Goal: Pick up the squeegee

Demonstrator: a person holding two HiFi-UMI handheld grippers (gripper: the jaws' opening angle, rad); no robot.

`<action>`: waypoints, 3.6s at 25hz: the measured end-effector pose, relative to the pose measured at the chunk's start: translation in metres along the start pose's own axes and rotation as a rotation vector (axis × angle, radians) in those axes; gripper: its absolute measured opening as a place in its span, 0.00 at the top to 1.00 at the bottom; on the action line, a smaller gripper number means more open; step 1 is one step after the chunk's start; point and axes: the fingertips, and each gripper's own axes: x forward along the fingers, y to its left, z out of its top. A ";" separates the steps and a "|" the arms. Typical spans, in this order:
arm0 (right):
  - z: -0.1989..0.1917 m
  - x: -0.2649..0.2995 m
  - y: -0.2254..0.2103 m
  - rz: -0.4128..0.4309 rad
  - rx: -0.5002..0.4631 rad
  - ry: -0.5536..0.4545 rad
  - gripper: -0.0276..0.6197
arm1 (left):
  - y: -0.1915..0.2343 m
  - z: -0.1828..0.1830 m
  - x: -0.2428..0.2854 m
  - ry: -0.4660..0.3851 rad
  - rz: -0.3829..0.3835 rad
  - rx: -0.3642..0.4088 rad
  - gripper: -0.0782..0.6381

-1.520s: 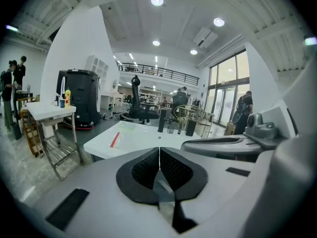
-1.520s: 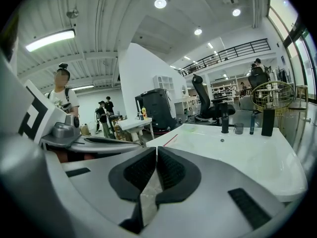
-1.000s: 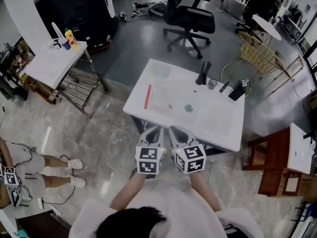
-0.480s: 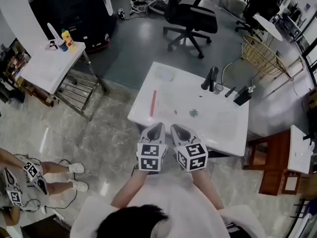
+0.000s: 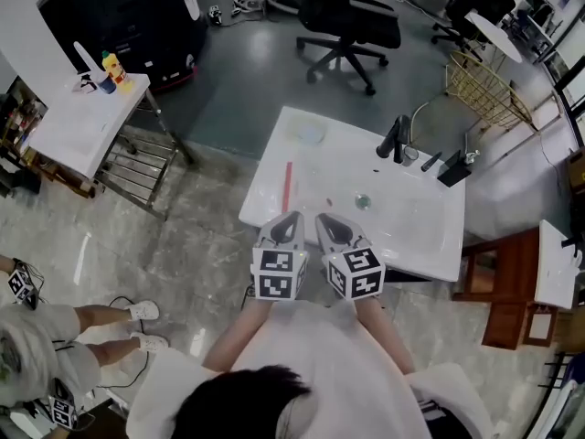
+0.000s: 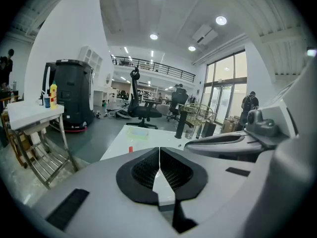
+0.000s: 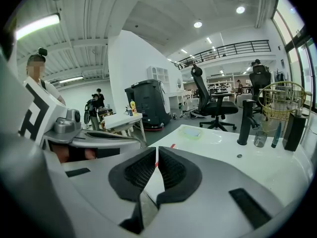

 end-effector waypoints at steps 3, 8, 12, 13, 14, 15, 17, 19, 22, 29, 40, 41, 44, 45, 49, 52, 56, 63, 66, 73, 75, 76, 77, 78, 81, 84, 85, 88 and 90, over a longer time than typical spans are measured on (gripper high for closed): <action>0.003 0.010 -0.006 -0.014 0.010 -0.001 0.91 | 0.008 0.007 0.008 0.000 -0.012 0.009 0.85; 0.000 0.023 -0.016 -0.042 0.028 0.020 0.91 | 0.019 0.012 0.018 0.007 -0.024 0.017 0.85; 0.000 0.033 -0.021 -0.058 0.030 0.036 0.91 | 0.027 0.015 0.025 0.013 -0.036 0.022 0.85; 0.001 0.035 -0.022 -0.061 0.028 0.039 0.91 | 0.029 0.016 0.027 0.014 -0.039 0.023 0.85; 0.001 0.036 -0.023 -0.064 0.026 0.041 0.91 | 0.030 0.017 0.028 0.014 -0.042 0.022 0.85; 0.001 0.038 -0.024 -0.066 0.026 0.043 0.91 | 0.031 0.018 0.029 0.015 -0.044 0.021 0.85; 0.001 0.041 -0.026 -0.066 0.030 0.049 0.91 | 0.034 0.020 0.031 0.011 -0.043 0.018 0.85; -0.002 0.045 -0.028 -0.067 0.031 0.066 0.91 | 0.037 0.021 0.033 0.006 -0.041 0.014 0.85; -0.009 0.049 -0.033 -0.086 0.017 0.097 0.91 | 0.039 0.019 0.033 0.011 -0.045 0.010 0.85; -0.014 0.053 -0.034 -0.099 0.013 0.111 0.91 | 0.044 0.017 0.033 0.021 -0.047 0.010 0.85; -0.027 0.062 -0.044 -0.114 -0.032 0.149 0.77 | 0.045 0.018 0.038 0.020 -0.045 0.022 0.85; -0.029 0.065 -0.046 -0.113 -0.043 0.159 0.77 | 0.046 0.020 0.040 0.019 -0.043 0.023 0.85; -0.036 0.072 -0.048 -0.094 -0.073 0.189 0.77 | 0.049 0.025 0.046 0.017 -0.037 0.028 0.85; -0.038 0.074 -0.049 -0.080 -0.082 0.199 0.76 | 0.050 0.026 0.048 0.015 -0.035 0.029 0.85; -0.045 0.086 -0.049 0.021 -0.135 0.248 0.73 | 0.052 0.030 0.058 0.018 -0.021 0.024 0.85; -0.048 0.096 -0.055 0.065 -0.161 0.282 0.70 | 0.053 0.032 0.066 0.024 -0.012 0.021 0.85; -0.056 0.110 -0.062 0.136 -0.218 0.335 0.69 | 0.058 0.034 0.079 0.033 0.004 0.012 0.85; -0.076 0.126 -0.064 0.255 -0.328 0.453 0.67 | 0.066 0.032 0.100 0.068 0.034 -0.018 0.85; -0.087 0.130 -0.063 0.325 -0.402 0.530 0.66 | 0.069 0.031 0.109 0.079 0.040 -0.029 0.85; -0.096 0.147 -0.074 0.369 -0.487 0.557 0.66 | 0.074 0.027 0.123 0.105 0.063 -0.036 0.85; -0.099 0.151 -0.073 0.392 -0.522 0.573 0.66 | 0.077 0.027 0.125 0.111 0.069 -0.034 0.85; -0.100 0.154 -0.074 0.402 -0.537 0.580 0.66 | 0.078 0.028 0.126 0.114 0.072 -0.032 0.85; -0.102 0.156 -0.074 0.411 -0.551 0.588 0.66 | 0.079 0.028 0.127 0.117 0.074 -0.029 0.85; -0.104 0.158 -0.075 0.421 -0.562 0.596 0.66 | 0.079 0.027 0.129 0.120 0.076 -0.025 0.85; -0.109 0.162 -0.076 0.439 -0.586 0.605 0.66 | 0.080 0.026 0.131 0.133 0.079 -0.012 0.85; -0.111 0.166 -0.075 0.456 -0.602 0.611 0.66 | 0.083 0.026 0.133 0.144 0.081 -0.005 0.85; -0.112 0.168 -0.074 0.463 -0.610 0.615 0.66 | 0.084 0.027 0.134 0.145 0.081 -0.003 0.85; -0.117 0.173 -0.073 0.479 -0.633 0.625 0.66 | 0.087 0.028 0.135 0.148 0.084 0.001 0.85; -0.118 0.174 -0.070 0.491 -0.646 0.626 0.66 | 0.088 0.028 0.136 0.153 0.085 0.002 0.85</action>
